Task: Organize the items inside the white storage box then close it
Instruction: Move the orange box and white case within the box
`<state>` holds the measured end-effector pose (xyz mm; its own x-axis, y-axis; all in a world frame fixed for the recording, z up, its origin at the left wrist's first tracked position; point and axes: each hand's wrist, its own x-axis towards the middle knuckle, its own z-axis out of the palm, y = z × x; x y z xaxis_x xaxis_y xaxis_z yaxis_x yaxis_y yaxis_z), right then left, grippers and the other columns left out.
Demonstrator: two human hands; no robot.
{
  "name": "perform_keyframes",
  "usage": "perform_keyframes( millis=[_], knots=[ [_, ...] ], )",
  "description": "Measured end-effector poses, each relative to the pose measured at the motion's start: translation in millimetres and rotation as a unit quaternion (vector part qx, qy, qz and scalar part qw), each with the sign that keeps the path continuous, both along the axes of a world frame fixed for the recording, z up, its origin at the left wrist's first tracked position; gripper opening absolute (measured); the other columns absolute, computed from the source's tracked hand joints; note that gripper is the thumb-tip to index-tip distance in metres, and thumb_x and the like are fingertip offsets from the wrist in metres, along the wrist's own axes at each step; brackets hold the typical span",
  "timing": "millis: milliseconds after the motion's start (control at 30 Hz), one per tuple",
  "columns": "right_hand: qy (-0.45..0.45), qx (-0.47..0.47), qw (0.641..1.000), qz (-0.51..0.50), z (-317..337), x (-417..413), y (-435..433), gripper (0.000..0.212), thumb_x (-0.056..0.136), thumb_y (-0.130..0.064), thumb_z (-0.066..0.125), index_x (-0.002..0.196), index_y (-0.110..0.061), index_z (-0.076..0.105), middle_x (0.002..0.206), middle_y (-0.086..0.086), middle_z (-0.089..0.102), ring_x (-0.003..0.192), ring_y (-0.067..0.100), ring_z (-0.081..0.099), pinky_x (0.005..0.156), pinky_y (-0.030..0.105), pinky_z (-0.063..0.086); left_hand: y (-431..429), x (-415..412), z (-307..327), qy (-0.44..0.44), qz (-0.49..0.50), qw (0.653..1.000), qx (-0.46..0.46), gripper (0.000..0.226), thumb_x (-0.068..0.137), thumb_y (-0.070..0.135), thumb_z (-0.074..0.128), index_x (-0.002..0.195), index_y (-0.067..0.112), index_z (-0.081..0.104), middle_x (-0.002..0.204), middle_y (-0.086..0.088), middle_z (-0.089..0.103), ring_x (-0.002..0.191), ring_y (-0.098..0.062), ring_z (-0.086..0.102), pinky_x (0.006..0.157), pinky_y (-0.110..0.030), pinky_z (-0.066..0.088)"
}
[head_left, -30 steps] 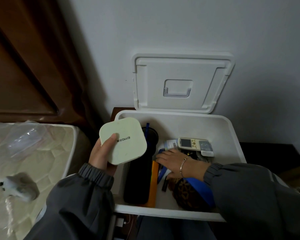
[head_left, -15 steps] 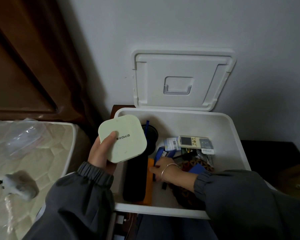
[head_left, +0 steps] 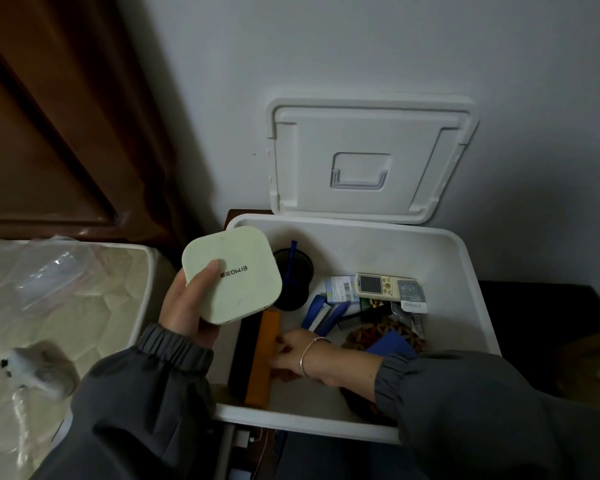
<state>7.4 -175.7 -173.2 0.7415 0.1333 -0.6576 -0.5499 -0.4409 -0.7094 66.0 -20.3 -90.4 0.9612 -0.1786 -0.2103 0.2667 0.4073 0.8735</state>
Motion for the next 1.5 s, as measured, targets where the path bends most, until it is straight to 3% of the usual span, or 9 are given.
perform_keyframes(
  millis=[200,300,400,633,833,967,1133,1367,1500],
  knots=[
    [-0.012,-0.069,0.995,0.065,-8.7,2.0,17.2,0.036,0.083,-0.056,0.059,0.067,-0.026,0.047,0.066,-0.003,0.049,0.06,0.012,0.048,0.051,0.022,0.04,15.1,5.9,1.4,0.004,0.018,1.0,0.019,0.027,0.092,0.019,0.051,0.117,0.017,0.062,0.11,-0.011,0.07,0.097,-0.027,0.069,0.068,-0.04,0.058],
    [-0.006,-0.069,0.996,0.064,-7.0,2.6,15.2,0.042,0.082,-0.063,0.054,0.069,-0.023,0.048,0.064,-0.006,0.046,0.056,0.009,0.044,0.04,0.016,0.034,20.6,6.4,0.6,0.013,0.012,1.0,0.014,0.026,0.092,0.021,0.051,0.114,0.019,0.063,0.11,-0.011,0.07,0.097,-0.028,0.069,0.069,-0.043,0.057],
    [0.036,-0.039,0.998,0.046,1.9,6.2,10.3,0.064,0.077,-0.075,0.045,0.106,-0.02,0.057,0.075,-0.011,0.047,0.062,0.003,0.045,0.041,0.01,0.035,19.8,6.1,0.5,0.002,0.006,1.0,0.013,0.025,0.091,0.02,0.051,0.111,0.021,0.066,0.111,-0.012,0.07,0.097,-0.028,0.069,0.07,-0.044,0.058],
    [-0.045,-0.115,0.989,0.079,-5.7,2.4,23.2,0.059,0.082,-0.071,0.043,0.054,-0.02,0.03,0.048,-0.002,0.034,0.043,0.015,0.037,0.046,0.025,0.032,17.3,5.2,-1.5,-0.02,0.021,0.999,0.013,0.026,0.089,0.021,0.052,0.111,0.021,0.066,0.111,-0.01,0.07,0.098,-0.027,0.068,0.073,-0.043,0.058],
    [0.042,-0.055,0.996,0.065,1.4,0.8,13.4,0.073,0.069,-0.082,0.045,0.092,-0.015,0.06,0.075,-0.001,0.059,0.064,0.013,0.061,0.045,0.016,0.051,16.9,4.5,-1.0,-0.004,0.037,0.999,0.025,0.029,0.089,0.02,0.055,0.117,0.017,0.062,0.111,-0.012,0.069,0.099,-0.029,0.067,0.074,-0.045,0.058],
    [0.061,-0.018,0.994,0.094,8.4,1.5,2.5,0.09,0.072,-0.081,0.043,0.135,-0.016,0.043,0.111,-0.008,0.052,0.081,0.007,0.049,0.038,0.004,0.04,18.5,4.6,-0.1,0.003,0.031,0.999,0.029,0.033,0.085,0.024,0.059,0.117,0.018,0.062,0.112,-0.013,0.069,0.099,-0.029,0.068,0.071,-0.042,0.058],
    [0.027,-0.046,0.993,0.108,10.6,2.7,-7.9,0.089,0.078,-0.074,0.045,0.143,-0.015,0.033,0.144,0.004,0.041,0.122,0.02,0.046,0.097,0.026,0.042,19.5,5.2,-0.7,0.015,0.033,0.999,0.025,0.032,0.086,0.022,0.058,0.118,0.017,0.06,0.111,-0.013,0.07,0.097,-0.028,0.069,0.071,-0.044,0.058],
    [-0.111,-0.092,0.973,0.18,16.4,9.6,-41.0,0.041,0.091,-0.034,0.057,0.127,-0.015,0.056,0.122,0.004,0.063,0.111,0.016,0.059,0.101,0.03,0.044,18.9,2.8,3.2,0.028,0.042,0.998,0.044,0.029,0.085,0.018,0.06,0.114,0.017,0.061,0.106,-0.011,0.071,0.092,-0.026,0.07,0.069,-0.041,0.059],
    [-0.278,-0.267,0.857,0.341,8.7,21.5,-75.7,0.054,0.086,-0.032,0.062,0.136,-0.02,0.046,0.137,0.004,0.047,0.125,0.021,0.04,0.103,0.03,0.031,14.3,-3.9,9.2,0.036,0.035,0.995,0.089,0.021,0.085,0.014,0.061,0.105,0.016,0.064,0.094,-0.008,0.073,0.079,-0.021,0.071,0.059,-0.032,0.058]
  ],
)
